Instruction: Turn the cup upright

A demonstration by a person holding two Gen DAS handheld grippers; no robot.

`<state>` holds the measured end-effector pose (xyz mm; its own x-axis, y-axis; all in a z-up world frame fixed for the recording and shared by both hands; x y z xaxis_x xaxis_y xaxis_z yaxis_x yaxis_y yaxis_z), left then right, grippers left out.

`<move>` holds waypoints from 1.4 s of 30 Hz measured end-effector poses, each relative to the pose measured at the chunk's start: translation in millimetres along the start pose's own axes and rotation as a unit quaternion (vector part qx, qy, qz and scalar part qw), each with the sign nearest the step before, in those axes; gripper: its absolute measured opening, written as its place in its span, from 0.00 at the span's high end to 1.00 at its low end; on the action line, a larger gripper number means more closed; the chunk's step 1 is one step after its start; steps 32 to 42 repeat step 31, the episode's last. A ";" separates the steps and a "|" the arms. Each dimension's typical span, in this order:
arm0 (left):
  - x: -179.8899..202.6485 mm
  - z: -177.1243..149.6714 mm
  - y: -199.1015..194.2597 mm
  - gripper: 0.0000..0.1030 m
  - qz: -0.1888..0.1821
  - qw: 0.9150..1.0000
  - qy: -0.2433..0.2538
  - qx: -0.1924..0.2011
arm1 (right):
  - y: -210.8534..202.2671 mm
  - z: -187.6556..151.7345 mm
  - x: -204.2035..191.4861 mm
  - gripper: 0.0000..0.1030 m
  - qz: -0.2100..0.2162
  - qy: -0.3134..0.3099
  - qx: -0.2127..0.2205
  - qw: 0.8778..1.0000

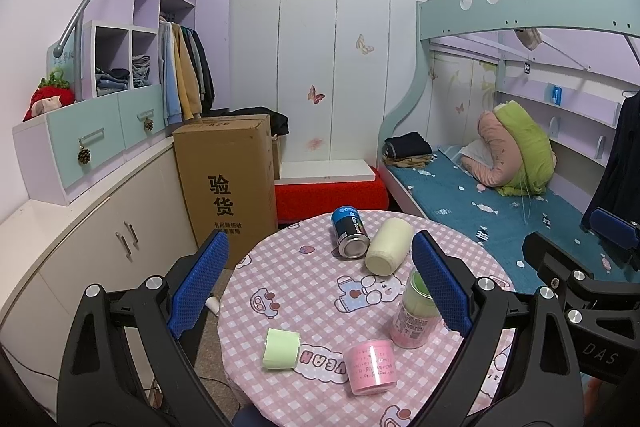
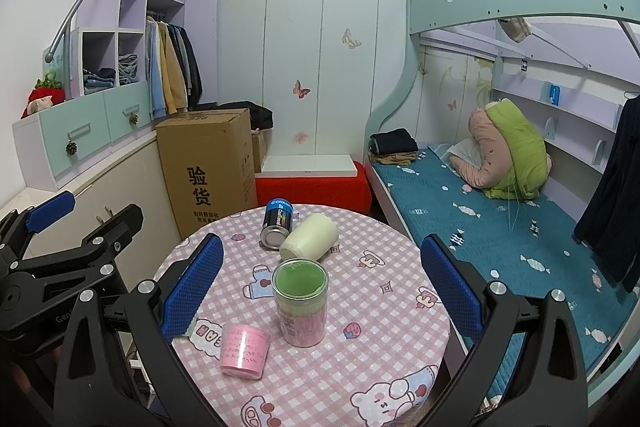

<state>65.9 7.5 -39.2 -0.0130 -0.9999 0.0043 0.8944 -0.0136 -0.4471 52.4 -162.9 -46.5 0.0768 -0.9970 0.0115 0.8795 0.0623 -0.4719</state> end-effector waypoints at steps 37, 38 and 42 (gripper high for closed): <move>11.8 -8.1 11.0 0.10 -0.004 1.000 0.003 -0.004 | 4.5 -4.3 8.1 0.07 -0.002 0.007 -0.005 1.000; 11.8 -8.1 11.0 0.10 -0.004 1.000 0.003 -0.004 | 4.5 -4.3 8.1 0.07 -0.002 0.007 -0.005 1.000; 11.8 -8.1 11.0 0.10 -0.004 1.000 0.003 -0.004 | 4.5 -4.3 8.1 0.07 -0.002 0.007 -0.005 1.000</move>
Point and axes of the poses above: each gripper's, at about its wrist camera, not at the fingertips, and y roughly the way its jaws point, x to its right, z to its top, the point moved 2 cm from there along y, roughly the way its jaws point, and after that the axes turned 5 degrees about -x, right-handed, at the moved point
